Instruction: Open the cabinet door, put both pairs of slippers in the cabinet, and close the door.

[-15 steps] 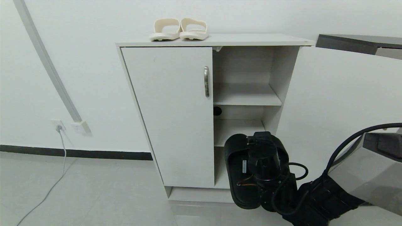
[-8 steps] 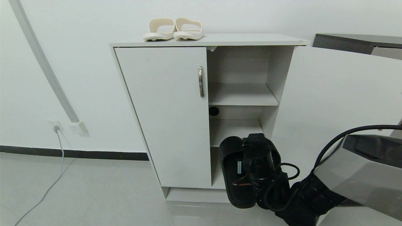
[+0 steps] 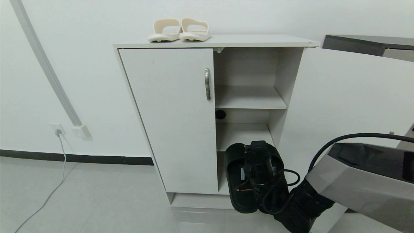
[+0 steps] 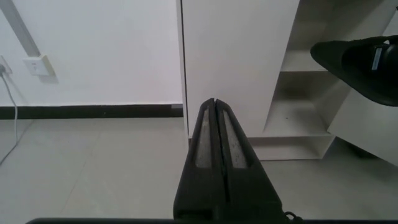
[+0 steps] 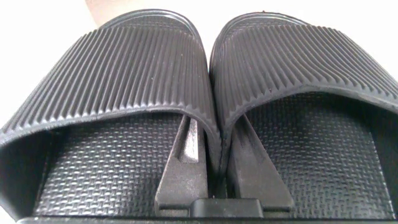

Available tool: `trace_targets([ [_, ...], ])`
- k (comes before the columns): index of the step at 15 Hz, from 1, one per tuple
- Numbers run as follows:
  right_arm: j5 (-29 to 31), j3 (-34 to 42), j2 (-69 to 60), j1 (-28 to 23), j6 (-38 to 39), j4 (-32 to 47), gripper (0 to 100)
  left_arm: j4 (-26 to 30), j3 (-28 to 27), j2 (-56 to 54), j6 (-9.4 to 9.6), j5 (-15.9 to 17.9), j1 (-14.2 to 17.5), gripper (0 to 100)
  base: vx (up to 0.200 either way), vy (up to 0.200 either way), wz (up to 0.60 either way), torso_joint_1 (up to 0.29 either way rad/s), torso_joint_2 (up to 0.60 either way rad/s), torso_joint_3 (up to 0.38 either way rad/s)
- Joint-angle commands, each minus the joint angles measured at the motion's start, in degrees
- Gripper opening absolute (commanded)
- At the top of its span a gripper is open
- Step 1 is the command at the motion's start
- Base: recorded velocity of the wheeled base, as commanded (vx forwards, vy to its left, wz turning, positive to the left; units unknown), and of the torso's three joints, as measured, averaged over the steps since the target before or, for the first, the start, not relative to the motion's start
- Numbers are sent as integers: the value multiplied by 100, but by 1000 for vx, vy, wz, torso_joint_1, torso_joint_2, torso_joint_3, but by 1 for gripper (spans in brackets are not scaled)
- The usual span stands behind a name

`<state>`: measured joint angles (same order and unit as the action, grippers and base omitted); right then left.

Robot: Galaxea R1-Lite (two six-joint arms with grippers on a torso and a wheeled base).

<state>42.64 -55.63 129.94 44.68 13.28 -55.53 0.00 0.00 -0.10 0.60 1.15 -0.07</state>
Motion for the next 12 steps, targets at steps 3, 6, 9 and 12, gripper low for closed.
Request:
trace_targets([
  [3,-2,-89,128,6,0,-2,0,0,0,10,2,8,-1,0,0,0,0,0,0,0],
  [6,-2,-124,146,-12,0,-2,0,0,0,10,11,8,-1,0,0,0,0,-1,2,-142],
  [9,-2,-150,146,-21,-9,-2,0,0,0,10,11,8,-1,0,0,0,0,5,-4,-198],
  [12,-2,-150,154,-29,-9,-2,0,0,0,10,11,8,-1,0,0,0,0,2,2,-199],
])
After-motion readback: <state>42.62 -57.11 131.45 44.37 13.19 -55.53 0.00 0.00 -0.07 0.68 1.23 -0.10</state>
